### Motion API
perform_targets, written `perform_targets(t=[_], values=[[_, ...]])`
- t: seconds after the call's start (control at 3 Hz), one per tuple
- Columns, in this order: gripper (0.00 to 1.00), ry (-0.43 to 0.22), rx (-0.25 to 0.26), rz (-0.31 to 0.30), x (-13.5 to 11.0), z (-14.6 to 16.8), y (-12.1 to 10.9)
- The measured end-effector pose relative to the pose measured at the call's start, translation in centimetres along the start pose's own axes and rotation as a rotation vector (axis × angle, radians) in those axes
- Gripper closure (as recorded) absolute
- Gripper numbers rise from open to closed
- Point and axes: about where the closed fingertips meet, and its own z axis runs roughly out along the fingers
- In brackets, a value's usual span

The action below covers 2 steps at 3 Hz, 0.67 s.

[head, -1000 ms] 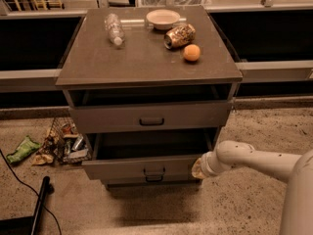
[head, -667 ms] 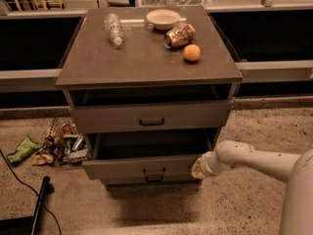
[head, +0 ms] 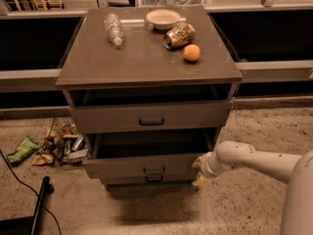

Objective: Close middle drawer

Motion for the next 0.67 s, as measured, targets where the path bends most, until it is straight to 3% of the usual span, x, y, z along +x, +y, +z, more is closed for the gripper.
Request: perform_targets(t=[0.33, 0.67], values=[[0.0, 0.0, 0.0, 0.0, 0.0, 0.0, 0.0], [0.0, 0.0, 0.0, 0.0, 0.0, 0.01, 0.01]])
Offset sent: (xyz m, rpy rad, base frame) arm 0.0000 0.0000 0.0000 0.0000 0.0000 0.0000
